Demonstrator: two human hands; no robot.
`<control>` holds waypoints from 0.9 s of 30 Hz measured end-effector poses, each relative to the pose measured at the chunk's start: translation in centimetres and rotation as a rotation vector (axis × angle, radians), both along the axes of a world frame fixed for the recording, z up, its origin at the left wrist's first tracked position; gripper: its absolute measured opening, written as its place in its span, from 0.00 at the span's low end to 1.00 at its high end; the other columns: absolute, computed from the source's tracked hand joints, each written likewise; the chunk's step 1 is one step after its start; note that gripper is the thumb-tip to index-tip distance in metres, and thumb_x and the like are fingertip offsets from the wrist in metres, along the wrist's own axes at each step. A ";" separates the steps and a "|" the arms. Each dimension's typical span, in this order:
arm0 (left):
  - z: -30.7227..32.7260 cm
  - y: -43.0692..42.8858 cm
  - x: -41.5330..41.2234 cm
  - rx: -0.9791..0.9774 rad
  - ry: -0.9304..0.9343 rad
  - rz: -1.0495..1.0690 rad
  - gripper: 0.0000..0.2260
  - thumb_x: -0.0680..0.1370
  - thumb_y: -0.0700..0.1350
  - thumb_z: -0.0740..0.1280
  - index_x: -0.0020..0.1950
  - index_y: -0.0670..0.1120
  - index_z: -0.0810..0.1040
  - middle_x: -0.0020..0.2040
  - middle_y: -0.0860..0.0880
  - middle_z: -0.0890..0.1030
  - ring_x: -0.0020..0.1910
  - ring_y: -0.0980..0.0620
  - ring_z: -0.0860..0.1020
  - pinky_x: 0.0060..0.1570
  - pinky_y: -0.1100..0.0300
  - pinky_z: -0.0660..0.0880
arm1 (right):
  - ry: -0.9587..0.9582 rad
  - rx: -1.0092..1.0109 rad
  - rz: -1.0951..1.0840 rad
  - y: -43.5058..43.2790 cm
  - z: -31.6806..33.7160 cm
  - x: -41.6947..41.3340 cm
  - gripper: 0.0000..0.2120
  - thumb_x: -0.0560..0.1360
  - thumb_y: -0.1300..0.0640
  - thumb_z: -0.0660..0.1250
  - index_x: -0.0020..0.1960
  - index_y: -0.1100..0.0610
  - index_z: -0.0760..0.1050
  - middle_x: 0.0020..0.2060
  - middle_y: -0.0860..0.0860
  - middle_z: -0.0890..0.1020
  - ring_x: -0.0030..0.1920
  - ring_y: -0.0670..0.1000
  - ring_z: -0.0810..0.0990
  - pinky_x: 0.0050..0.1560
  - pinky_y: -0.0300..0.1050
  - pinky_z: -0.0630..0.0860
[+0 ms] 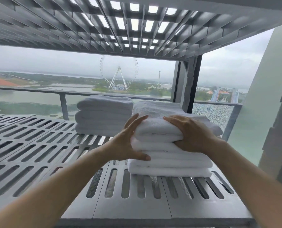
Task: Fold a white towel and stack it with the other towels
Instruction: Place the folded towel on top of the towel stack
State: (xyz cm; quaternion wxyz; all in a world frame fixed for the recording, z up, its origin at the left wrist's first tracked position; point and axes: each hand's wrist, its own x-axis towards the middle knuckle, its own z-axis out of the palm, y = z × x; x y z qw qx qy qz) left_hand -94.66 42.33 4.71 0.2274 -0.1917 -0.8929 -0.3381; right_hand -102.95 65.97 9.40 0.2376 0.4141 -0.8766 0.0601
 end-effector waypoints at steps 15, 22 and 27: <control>-4.4 1.2 0.1 0.186 0.063 -0.005 0.54 0.67 0.60 0.71 0.71 0.56 0.29 0.73 0.61 0.42 0.72 0.69 0.46 0.69 0.71 0.51 | 0.265 -0.274 0.190 -4.1 -3.0 2.9 0.20 0.73 0.57 0.67 0.64 0.50 0.74 0.61 0.48 0.78 0.60 0.54 0.77 0.56 0.52 0.74; -4.2 1.8 0.6 0.214 0.042 -0.001 0.53 0.66 0.60 0.70 0.65 0.61 0.25 0.77 0.45 0.45 0.76 0.50 0.50 0.72 0.45 0.57 | 0.208 -0.244 0.194 -4.9 -2.0 3.2 0.19 0.73 0.55 0.64 0.64 0.48 0.74 0.61 0.47 0.79 0.60 0.54 0.78 0.54 0.54 0.76; -4.2 1.5 0.4 0.164 0.150 0.057 0.55 0.63 0.56 0.76 0.69 0.58 0.32 0.76 0.45 0.44 0.75 0.50 0.50 0.71 0.58 0.56 | 0.215 -0.199 0.193 -4.9 -2.7 3.5 0.23 0.71 0.54 0.64 0.66 0.50 0.72 0.63 0.49 0.77 0.62 0.55 0.76 0.59 0.55 0.74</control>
